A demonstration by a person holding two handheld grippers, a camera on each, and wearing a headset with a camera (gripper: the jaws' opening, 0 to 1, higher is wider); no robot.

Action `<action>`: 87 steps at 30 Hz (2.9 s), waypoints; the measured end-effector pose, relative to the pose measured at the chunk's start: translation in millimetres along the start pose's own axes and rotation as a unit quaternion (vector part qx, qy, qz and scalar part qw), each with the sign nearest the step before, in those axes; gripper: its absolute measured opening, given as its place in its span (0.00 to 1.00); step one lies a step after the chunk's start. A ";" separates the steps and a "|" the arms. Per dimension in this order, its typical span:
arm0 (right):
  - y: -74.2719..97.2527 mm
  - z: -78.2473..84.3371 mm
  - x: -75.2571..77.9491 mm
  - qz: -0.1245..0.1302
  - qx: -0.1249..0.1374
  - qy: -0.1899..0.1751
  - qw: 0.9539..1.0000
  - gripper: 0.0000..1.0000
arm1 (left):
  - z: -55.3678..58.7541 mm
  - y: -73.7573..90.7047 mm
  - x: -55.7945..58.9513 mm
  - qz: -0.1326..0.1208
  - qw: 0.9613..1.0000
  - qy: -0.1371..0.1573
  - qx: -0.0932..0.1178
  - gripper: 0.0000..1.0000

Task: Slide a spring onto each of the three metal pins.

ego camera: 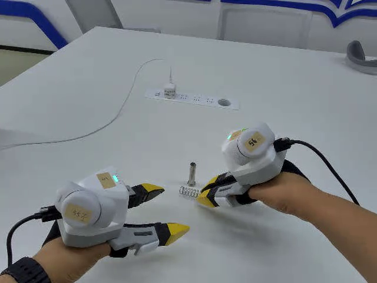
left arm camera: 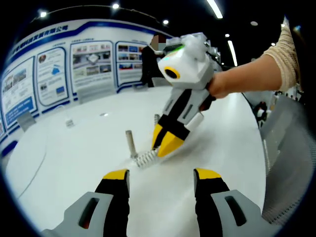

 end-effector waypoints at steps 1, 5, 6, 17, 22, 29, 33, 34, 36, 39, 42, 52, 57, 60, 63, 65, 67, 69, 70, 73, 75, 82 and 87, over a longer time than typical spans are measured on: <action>2.6 0.7 -1.6 -0.001 0.000 0.002 1.000 0.11 | -0.2 -0.4 0.5 0.001 1.000 -0.001 0.000 0.53; 11.6 2.6 -9.0 -0.006 -0.001 0.016 1.000 0.11 | -0.9 -1.6 2.5 0.003 1.000 -0.004 0.000 0.53; 13.2 2.8 -10.5 -0.007 -0.002 0.020 1.000 0.11 | -1.0 -1.8 2.8 0.004 1.000 -0.005 0.000 0.52; 29.5 8.2 -27.1 -0.032 -0.012 0.053 0.998 0.11 | -2.7 -4.0 9.2 0.013 1.000 -0.020 -0.002 0.50; 33.5 10.0 -35.1 -0.046 -0.019 0.067 0.996 0.11 | -4.6 -5.4 12.6 0.018 0.999 -0.029 -0.002 0.47; 37.1 11.5 -43.1 -0.060 -0.029 0.083 0.994 0.12 | -6.9 -7.5 19.6 0.024 0.998 -0.053 -0.002 0.41; 38.4 11.1 -46.9 -0.066 -0.034 0.090 0.993 0.12 | -6.0 -8.7 22.3 0.025 0.997 -0.066 -0.007 0.37; 38.3 11.1 -47.2 -0.066 -0.035 0.091 0.993 0.12 | -5.7 -8.9 22.8 0.025 0.997 -0.069 -0.007 0.36; 38.0 11.3 -48.0 -0.068 -0.038 0.092 0.993 0.12 | -5.5 -9.3 24.2 0.026 0.997 -0.075 -0.007 0.33; 37.8 11.1 -49.7 -0.071 -0.040 0.093 0.992 0.12 | -6.0 -9.3 26.6 0.030 0.996 -0.086 -0.006 0.26; 37.9 10.8 -50.8 -0.073 -0.042 0.095 0.992 0.12 | -6.1 -9.8 27.8 0.032 0.995 -0.092 -0.005 0.22; 39.6 9.2 -53.6 -0.076 -0.046 0.095 0.992 0.11 | -4.8 -11.9 28.3 0.028 0.994 -0.104 -0.007 0.14; 42.4 6.0 -54.6 -0.077 -0.043 0.096 0.992 0.11 | -4.0 -12.0 28.6 0.030 0.994 -0.105 -0.008 0.14; 45.9 1.7 -55.0 -0.074 -0.039 0.097 0.992 0.11 | -4.2 -12.4 28.4 0.030 0.994 -0.105 -0.008 0.14; 48.9 -2.4 -56.2 -0.073 -0.032 0.098 0.992 0.11 | -4.5 -12.6 28.1 0.030 0.994 -0.104 -0.007 0.12; 49.6 -4.4 -56.4 -0.071 -0.029 0.100 0.992 0.11 | -4.8 -12.5 28.3 0.030 0.994 -0.104 -0.006 0.12; 49.7 -5.5 -56.3 -0.071 -0.027 0.100 0.992 0.11 | -5.0 -12.6 28.5 0.031 0.994 -0.103 -0.006 0.12; 50.7 -7.4 -56.1 -0.072 -0.022 0.098 0.992 0.11 | -5.3 -12.5 28.8 0.031 0.994 -0.103 -0.005 0.12; 51.8 -8.9 -56.0 -0.075 -0.018 0.094 0.993 0.11 | -5.7 -12.2 29.1 0.032 0.994 -0.102 -0.004 0.12; 53.1 -11.1 -55.3 -0.076 -0.010 0.090 0.993 0.11 | -6.6 -11.8 29.6 0.033 0.994 -0.100 -0.002 0.12; 53.7 -12.4 -55.5 -0.077 -0.006 0.087 0.993 0.11 | -7.0 -11.9 29.7 0.035 0.995 -0.096 -0.001 0.12; 55.5 -17.0 -55.4 -0.076 0.008 0.082 0.994 0.11 | -9.0 -12.1 32.0 0.040 0.995 -0.090 0.002 0.11; 56.2 -20.7 -56.2 -0.075 0.018 0.081 0.994 0.11 | -10.9 -12.1 33.0 0.046 0.996 -0.082 0.005 0.11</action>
Point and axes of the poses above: the centre of the closed fingertips' face, and the gripper's own axes: y roughly backward along the fingers, x roughly to its right, z roughly out of its underside, the point moved 6 cm from there along y, roughly backward along the fingers, and after that the axes turned 14 degrees about -x, right-handed, at the moved point
